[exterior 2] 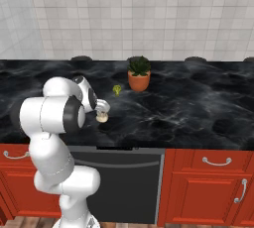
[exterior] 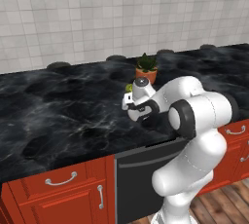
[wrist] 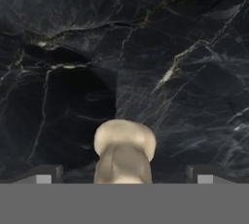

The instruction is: Pick the candle and jar from the dining table and place them in the open cabinet. Close the cabinet after placing the objects.

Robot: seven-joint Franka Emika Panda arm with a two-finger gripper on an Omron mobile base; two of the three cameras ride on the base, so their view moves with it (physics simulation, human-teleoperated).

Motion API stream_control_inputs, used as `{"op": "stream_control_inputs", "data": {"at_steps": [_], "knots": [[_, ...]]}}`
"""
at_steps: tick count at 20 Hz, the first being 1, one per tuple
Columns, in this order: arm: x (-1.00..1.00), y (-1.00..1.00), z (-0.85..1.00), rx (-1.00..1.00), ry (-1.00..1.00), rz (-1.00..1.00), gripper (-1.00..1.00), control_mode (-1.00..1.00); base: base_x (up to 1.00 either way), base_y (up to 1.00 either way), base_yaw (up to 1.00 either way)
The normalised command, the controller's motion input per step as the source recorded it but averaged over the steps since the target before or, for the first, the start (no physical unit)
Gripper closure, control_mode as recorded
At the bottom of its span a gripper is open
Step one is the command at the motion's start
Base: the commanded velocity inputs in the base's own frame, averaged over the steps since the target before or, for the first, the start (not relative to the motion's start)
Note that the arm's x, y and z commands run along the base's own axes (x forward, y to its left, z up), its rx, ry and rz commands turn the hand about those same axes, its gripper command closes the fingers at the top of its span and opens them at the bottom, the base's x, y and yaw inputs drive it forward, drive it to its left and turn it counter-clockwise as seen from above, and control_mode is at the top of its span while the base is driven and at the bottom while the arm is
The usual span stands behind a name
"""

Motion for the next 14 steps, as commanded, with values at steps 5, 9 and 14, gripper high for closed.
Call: {"op": "stream_control_inputs", "data": {"at_steps": [5, 9, 14], "knots": [[0.17, 0.00, -0.12, 0.00, 0.00, 0.00, -1.00, -1.00, 0.00, 0.00, 0.00], [0.20, 0.00, -0.10, 0.00, 0.00, 0.00, -1.00, -1.00, 0.00, 0.00, 0.00], [0.18, 0.00, -0.07, 0.00, 0.00, 0.00, -1.00, -1.00, 0.00, 0.00, 0.00]]}}
